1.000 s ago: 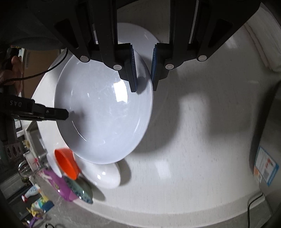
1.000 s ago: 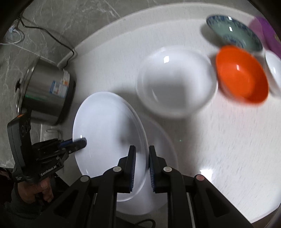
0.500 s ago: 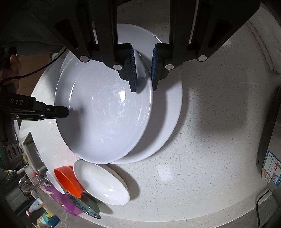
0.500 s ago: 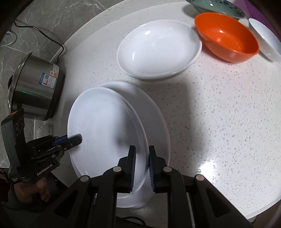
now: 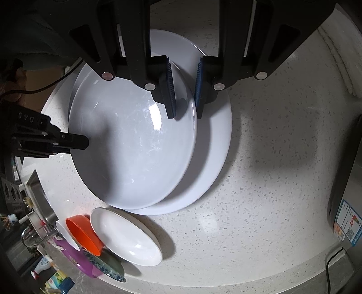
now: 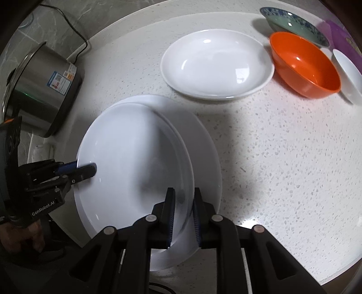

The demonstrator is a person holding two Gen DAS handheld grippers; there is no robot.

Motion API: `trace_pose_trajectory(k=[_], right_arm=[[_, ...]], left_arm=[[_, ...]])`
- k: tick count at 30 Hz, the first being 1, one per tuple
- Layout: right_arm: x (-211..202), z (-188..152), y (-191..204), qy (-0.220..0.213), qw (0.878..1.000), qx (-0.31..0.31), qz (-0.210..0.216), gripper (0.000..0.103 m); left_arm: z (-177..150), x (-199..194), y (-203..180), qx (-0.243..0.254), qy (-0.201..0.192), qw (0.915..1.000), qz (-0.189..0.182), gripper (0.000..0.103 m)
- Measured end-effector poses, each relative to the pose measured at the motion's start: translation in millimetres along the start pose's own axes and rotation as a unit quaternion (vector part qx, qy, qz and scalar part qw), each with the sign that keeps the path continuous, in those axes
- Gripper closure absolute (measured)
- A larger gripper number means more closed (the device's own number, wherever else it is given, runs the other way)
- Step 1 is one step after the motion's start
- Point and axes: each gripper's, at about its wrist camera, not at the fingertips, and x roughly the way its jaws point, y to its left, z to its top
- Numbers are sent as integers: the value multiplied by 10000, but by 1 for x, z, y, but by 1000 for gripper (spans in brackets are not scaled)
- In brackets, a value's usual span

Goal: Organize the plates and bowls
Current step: 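Open both grippers and withdraw them from the stacked plates, then grasp the small white plate beside the orange bowl with both grippers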

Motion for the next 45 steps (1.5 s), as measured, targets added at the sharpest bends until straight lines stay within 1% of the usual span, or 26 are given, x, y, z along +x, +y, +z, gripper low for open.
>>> trace_pose_trajectory(k=[1,2,3,4,5,6,7,8,9,12,15,17,19,20,22,25,27,28,30,32,34,37,39,41,44,45], right_arm=[[0,0,2,-23,10000,-56,-47,84],[1,-1,3,-36,9999,-99,-61,82],[1,-2,6,-63,9999,-135,-82,77],[1,-2,7,-100,9998,-146,-72,73],[0,-4,9,-169,9998,-145,-9,62],[-2,-5,11,-238,9996,-150,24,49],[-5,-7,13,-320,9994,-146,33,43],[-9,-8,14,-433,9989,-151,57,34],[-13,-10,14,-539,9984,-152,69,29],[-22,-14,10,-730,9972,-66,131,29],[-30,-15,-2,-867,9960,161,130,28],[-37,-16,-13,-1021,9939,375,176,28],[-45,-18,-28,-1207,9901,671,258,28],[-49,-20,-39,-1337,9867,869,315,28],[-54,-23,-57,-1506,9804,1219,355,28],[-61,-28,-90,-1693,9671,1835,492,28],[-63,-25,-108,-1778,9563,2235,626,28],[-64,-22,-111,-1827,9529,2319,703,28],[-63,-12,-116,-1934,9477,2394,841,28],[-57,6,-117,-1953,9462,2416,907,28],[-49,22,-115,-1954,9447,2458,946,28],[-40,42,-113,-1955,9442,2509,858,31],[-36,55,-116,-1861,9456,2564,742,35],[-29,63,-117,-1764,9458,2611,783,38],[-19,72,-113,-1603,9509,2558,685,42],[-15,75,-111,-1544,9522,2552,655,45]], left_arm=[[0,-1,1,-13,-3,10000,-24,88],[0,-2,3,-41,-22,10000,-35,87],[-2,-4,4,-61,-40,10000,-38,84],[-3,-6,6,-89,-75,9999,-58,77],[-2,-11,9,-136,-165,9997,-104,72],[-3,-18,13,-184,-279,9993,-143,56],[-3,-25,15,-224,-405,9987,-191,41],[-1,-33,17,-275,-599,9975,-248,38],[1,-39,20,-313,-752,9962,-291,36],[10,-50,26,-413,-940,9941,-362,36],[20,-54,31,-470,-969,9929,-509,36],[28,-50,32,-528,-864,9921,-741,36],[32,-48,31,-473,-734,9923,-881,36],[34,-46,26,-334,-618,9934,-910,36],[36,-45,20,-191,-572,9940,-910,36],[50,-40,24,-473,-321,9929,-1040,36],[67,-40,28,-525,-434,9938,-882,36],[82,-41,29,-416,-532,9945,-800,36],[105,-38,28,-170,-551,9954,-759,36],[139,-25,22,181,-430,9964,-708,36],[167,-10,20,356,-237,9969,-657,36],[199,8,14,590,-141,9961,-648,36],[212,16,8,757,-73,9952,-623,36],[224,28,-2,966,54,9932,-650,36],[233,47,-8,1134,201,9914,-614,36],[235,55,-10,1168,265,9914,-525,36]])
